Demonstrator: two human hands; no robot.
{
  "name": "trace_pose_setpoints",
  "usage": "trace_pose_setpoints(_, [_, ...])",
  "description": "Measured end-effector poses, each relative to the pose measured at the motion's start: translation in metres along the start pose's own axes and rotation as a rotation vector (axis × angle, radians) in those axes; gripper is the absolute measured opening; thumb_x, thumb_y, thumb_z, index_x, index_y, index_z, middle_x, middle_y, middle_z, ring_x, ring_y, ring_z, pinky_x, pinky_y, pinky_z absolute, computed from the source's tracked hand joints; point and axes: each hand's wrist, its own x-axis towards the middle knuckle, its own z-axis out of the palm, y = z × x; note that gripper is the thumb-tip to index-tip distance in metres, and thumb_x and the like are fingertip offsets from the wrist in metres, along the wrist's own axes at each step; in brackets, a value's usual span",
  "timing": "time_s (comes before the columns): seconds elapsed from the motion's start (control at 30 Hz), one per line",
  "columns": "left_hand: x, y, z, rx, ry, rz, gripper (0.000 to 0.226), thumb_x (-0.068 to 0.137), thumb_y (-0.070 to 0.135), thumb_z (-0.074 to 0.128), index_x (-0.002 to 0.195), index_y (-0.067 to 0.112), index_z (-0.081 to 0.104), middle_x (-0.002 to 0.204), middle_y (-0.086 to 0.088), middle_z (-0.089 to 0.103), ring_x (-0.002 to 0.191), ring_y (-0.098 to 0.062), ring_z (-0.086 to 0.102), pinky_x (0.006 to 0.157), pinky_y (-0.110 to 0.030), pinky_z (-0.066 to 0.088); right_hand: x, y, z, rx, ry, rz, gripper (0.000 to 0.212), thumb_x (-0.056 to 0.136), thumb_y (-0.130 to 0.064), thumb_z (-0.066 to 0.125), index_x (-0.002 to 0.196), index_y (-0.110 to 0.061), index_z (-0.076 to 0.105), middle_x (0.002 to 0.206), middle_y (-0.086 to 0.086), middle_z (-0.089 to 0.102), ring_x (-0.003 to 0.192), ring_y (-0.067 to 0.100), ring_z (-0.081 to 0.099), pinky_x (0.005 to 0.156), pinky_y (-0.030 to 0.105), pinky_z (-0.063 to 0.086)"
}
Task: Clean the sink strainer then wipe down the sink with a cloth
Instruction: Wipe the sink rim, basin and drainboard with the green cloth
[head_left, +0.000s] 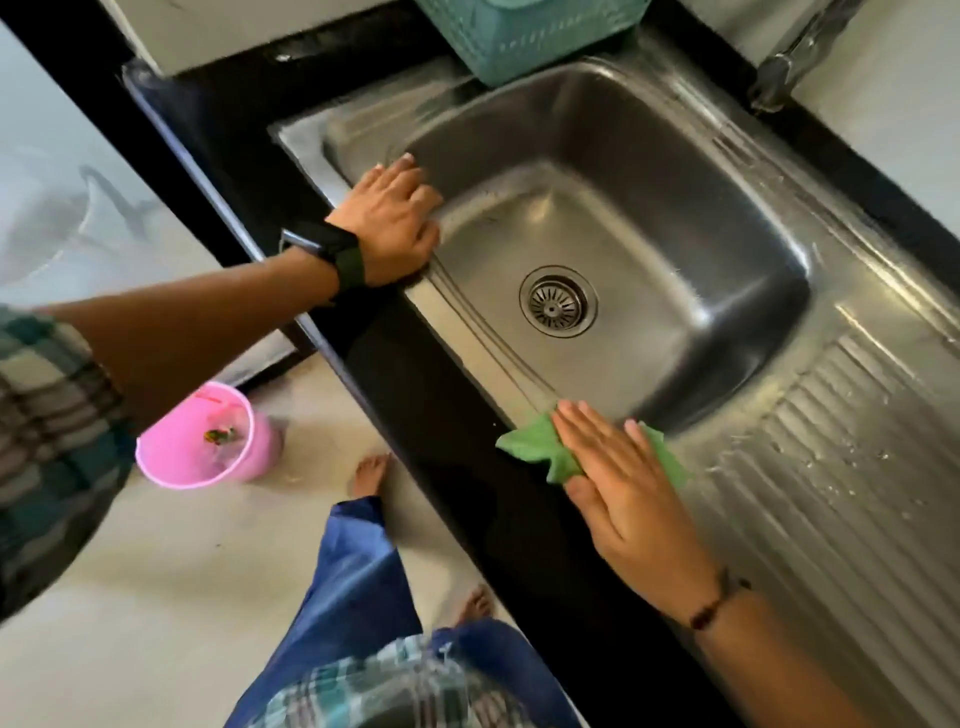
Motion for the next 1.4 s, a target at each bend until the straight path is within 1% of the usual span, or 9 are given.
trace_pose_setpoints(0.1, [0.000, -0.002, 0.002, -0.014, 0.016, 0.026, 0.045, 0.093, 0.023, 0.040, 0.135, 0.009, 0.039, 0.148, -0.019, 0.030, 0.141, -0.033, 0.019, 0.115, -0.046, 0.012, 0.046, -0.008, 0.005, 0.083, -0.035, -0.018, 0.051, 0.092, -0.033, 0.023, 0.143, -0.024, 0.019, 0.151, -0.013, 0.017, 0.141, 0.001, 0.009, 0.118, 0.035, 0.005])
trace_pose_setpoints(0.23, [-0.001, 0.000, -0.002, 0.007, -0.008, 0.019, 0.045, 0.093, 0.021, 0.039, 0.136, 0.007, 0.037, 0.148, -0.018, 0.030, 0.141, -0.032, 0.021, 0.116, -0.045, 0.014, 0.135, -0.037, 0.015, 0.217, -0.065, 0.028, 0.045, 0.099, -0.018, 0.033, 0.143, -0.011, 0.027, 0.153, 0.007, 0.026, 0.143, 0.016, 0.020, 0.116, 0.030, 0.016])
trace_pose_setpoints(0.33, [-0.004, 0.000, -0.006, -0.013, -0.022, 0.022, 0.046, 0.094, 0.022, 0.037, 0.137, 0.006, 0.036, 0.148, -0.018, 0.029, 0.141, -0.031, 0.020, 0.116, -0.042, 0.013, 0.056, -0.007, 0.005, 0.073, -0.035, -0.068, 0.047, 0.097, -0.024, 0.033, 0.142, -0.015, 0.029, 0.152, 0.001, 0.029, 0.142, 0.013, 0.023, 0.117, 0.040, 0.017])
trace_pose_setpoints(0.47, [-0.003, 0.002, -0.005, -0.003, -0.002, 0.011, 0.046, 0.094, 0.024, 0.036, 0.137, 0.007, 0.035, 0.149, -0.016, 0.028, 0.142, -0.028, 0.018, 0.116, -0.041, 0.010, -0.063, 0.029, -0.014, -0.062, -0.050, -0.073, 0.051, 0.093, -0.033, 0.025, 0.142, -0.018, 0.025, 0.150, -0.005, 0.029, 0.141, 0.007, 0.018, 0.116, 0.035, 0.006])
trace_pose_setpoints(0.7, [0.000, -0.002, -0.002, -0.003, -0.003, 0.007, 0.046, 0.094, 0.021, 0.037, 0.137, 0.006, 0.035, 0.149, -0.017, 0.029, 0.141, -0.029, 0.020, 0.117, -0.041, 0.011, 0.122, -0.027, 0.006, 0.182, -0.110, -0.014, 0.046, 0.098, -0.019, 0.034, 0.143, -0.012, 0.027, 0.154, 0.004, 0.023, 0.141, 0.013, 0.023, 0.115, 0.033, 0.020])
trace_pose_setpoints(0.93, [0.001, -0.009, -0.001, -0.059, -0.022, -0.003, 0.052, 0.095, 0.026, 0.034, 0.141, 0.004, 0.026, 0.151, -0.017, 0.023, 0.142, -0.029, 0.018, 0.117, -0.040, 0.012, -0.068, 0.026, -0.017, -0.092, -0.061, -0.047, 0.052, 0.091, -0.028, 0.027, 0.142, -0.017, 0.026, 0.149, -0.005, 0.030, 0.140, 0.012, 0.025, 0.114, 0.037, 0.012])
trace_pose_setpoints(1.2, [-0.005, 0.004, -0.005, -0.003, -0.055, -0.015, 0.048, 0.095, 0.022, 0.033, 0.137, -0.001, 0.033, 0.147, -0.021, 0.031, 0.139, -0.033, 0.024, 0.116, -0.043, 0.012, 0.097, -0.023, 0.006, 0.131, -0.074, 0.037, 0.046, 0.098, -0.020, 0.034, 0.144, -0.019, 0.027, 0.154, -0.004, 0.023, 0.142, 0.007, 0.019, 0.118, 0.035, 0.011])
trace_pose_setpoints(1.33, [-0.045, 0.076, 0.004, 0.012, -0.023, 0.140, 0.054, 0.087, 0.030, 0.027, 0.121, -0.005, 0.051, 0.131, -0.029, 0.048, 0.127, -0.041, 0.040, 0.107, -0.057, 0.025, -0.021, 0.010, -0.010, -0.032, -0.046, -0.025, 0.048, 0.094, -0.026, 0.029, 0.141, -0.016, 0.027, 0.150, -0.002, 0.028, 0.141, 0.011, 0.021, 0.118, 0.038, 0.008])
trace_pose_setpoints(1.4, [-0.060, 0.133, 0.020, -0.032, -0.152, 0.150, 0.066, 0.085, 0.040, 0.016, 0.133, 0.002, 0.041, 0.144, -0.018, 0.039, 0.139, -0.030, 0.026, 0.113, -0.050, 0.015, -0.086, 0.026, -0.020, -0.062, -0.064, 0.021, 0.051, 0.091, -0.029, 0.026, 0.140, -0.018, 0.025, 0.148, -0.004, 0.030, 0.140, 0.012, 0.025, 0.117, 0.040, 0.008])
